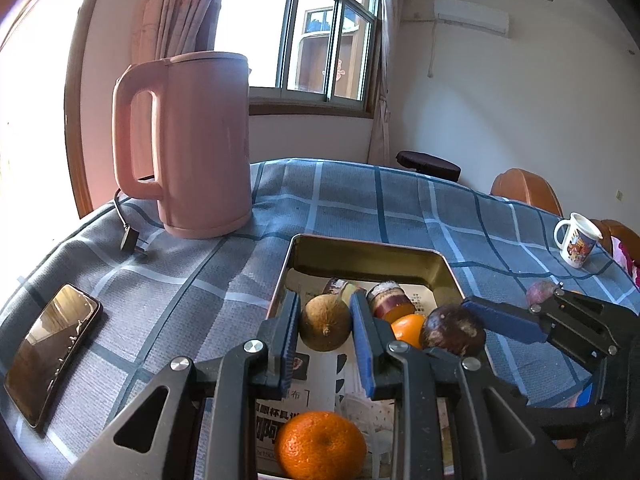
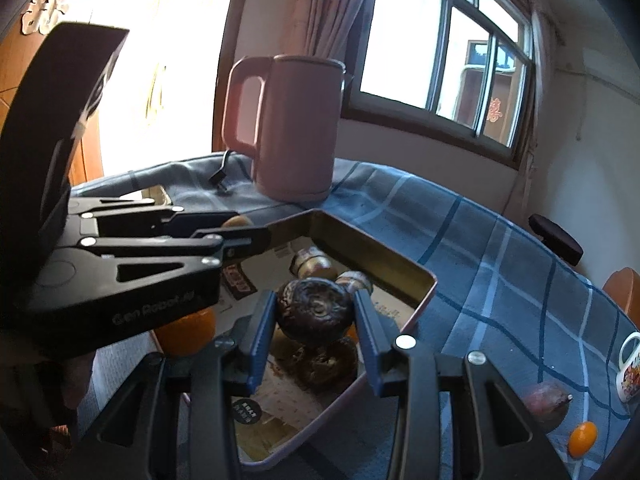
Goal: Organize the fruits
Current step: 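Lower and release the tan fruit into the tin while the right gripper releases the dark brown fruit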
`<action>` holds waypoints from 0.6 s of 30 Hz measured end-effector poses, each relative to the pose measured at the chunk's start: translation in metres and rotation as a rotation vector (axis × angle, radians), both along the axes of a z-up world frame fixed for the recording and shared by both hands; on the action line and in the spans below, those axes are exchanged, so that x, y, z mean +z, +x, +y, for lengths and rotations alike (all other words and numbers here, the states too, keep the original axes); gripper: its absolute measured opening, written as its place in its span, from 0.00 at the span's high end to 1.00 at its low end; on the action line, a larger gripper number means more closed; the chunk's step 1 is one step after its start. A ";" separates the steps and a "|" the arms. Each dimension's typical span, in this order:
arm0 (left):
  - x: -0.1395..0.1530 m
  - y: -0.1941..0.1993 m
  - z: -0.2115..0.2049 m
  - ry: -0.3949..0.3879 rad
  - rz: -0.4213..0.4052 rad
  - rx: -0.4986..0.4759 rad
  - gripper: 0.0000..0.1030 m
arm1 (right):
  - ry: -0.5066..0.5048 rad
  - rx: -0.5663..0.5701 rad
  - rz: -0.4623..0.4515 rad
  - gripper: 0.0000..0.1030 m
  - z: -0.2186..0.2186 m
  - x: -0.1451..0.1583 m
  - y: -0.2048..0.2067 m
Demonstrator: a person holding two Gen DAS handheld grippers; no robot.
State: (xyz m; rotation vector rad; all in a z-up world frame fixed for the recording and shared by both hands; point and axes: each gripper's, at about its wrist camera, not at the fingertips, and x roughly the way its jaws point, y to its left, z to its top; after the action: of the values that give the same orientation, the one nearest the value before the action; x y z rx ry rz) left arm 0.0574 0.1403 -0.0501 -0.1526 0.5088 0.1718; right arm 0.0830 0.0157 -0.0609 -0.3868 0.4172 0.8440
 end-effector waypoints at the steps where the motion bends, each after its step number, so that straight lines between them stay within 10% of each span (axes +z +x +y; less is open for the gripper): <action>1: 0.000 0.000 0.000 0.001 0.001 0.000 0.74 | -0.009 0.004 0.003 0.59 0.001 -0.001 0.000; 15: -0.002 0.006 -0.002 0.020 0.033 0.003 0.73 | -0.020 0.011 0.022 0.59 0.004 -0.003 0.001; 18: -0.002 0.006 -0.002 0.022 0.032 0.014 0.52 | -0.016 0.011 0.021 0.41 0.004 -0.003 0.001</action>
State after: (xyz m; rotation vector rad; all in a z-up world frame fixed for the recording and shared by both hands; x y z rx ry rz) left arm 0.0629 0.1380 -0.0520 -0.1321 0.5376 0.1937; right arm 0.0844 0.0195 -0.0641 -0.3961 0.4420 0.8564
